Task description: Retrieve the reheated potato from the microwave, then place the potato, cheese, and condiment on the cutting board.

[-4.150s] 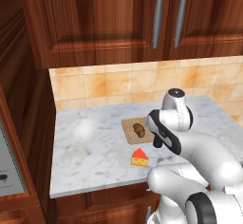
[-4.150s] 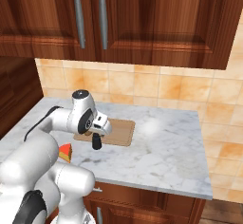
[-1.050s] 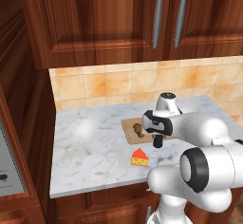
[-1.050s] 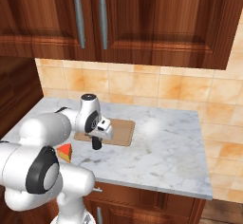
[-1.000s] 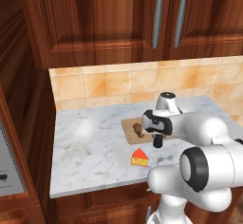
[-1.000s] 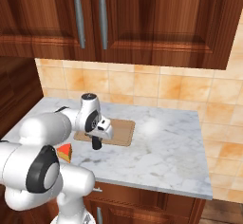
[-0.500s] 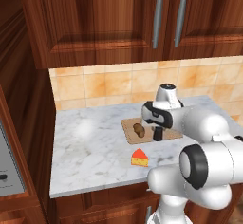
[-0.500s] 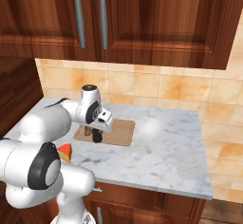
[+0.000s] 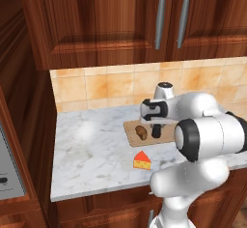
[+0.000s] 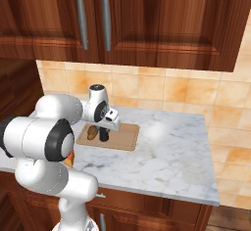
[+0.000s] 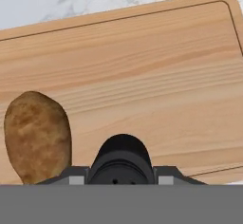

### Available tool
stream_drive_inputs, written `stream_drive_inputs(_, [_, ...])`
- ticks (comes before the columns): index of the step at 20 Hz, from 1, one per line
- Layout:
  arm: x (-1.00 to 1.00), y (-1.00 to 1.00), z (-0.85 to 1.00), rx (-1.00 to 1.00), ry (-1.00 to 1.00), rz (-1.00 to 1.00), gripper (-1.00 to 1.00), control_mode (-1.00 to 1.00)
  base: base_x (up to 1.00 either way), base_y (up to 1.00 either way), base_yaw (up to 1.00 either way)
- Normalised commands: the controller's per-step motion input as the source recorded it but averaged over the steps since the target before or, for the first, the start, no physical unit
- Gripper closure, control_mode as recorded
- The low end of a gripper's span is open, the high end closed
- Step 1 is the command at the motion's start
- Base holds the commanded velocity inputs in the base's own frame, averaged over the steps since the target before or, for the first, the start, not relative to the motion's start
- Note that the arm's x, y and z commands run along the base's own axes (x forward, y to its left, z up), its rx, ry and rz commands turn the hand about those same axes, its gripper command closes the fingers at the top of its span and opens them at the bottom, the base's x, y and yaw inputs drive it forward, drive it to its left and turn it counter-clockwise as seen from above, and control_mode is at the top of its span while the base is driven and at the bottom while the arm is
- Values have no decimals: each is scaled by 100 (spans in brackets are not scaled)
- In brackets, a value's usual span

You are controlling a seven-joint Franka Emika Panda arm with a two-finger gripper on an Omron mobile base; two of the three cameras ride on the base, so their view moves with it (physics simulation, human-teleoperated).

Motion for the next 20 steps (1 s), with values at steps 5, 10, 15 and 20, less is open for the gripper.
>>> stream_drive_inputs(5, [36, -3, -16, 0, 5, 0, 100, -100, 0, 0, 0])
stream_drive_inputs(10, [19, -5, -21, 2, 0, 0, 100, -100, 0, 0, 0])
stream_drive_inputs(15, [4, 0, -24, 6, -10, 0, 100, -100, 0, 0, 0])
stream_drive_inputs(20, [-10, 1, -38, 1, -11, 0, 100, -100, 0, 0, 0])
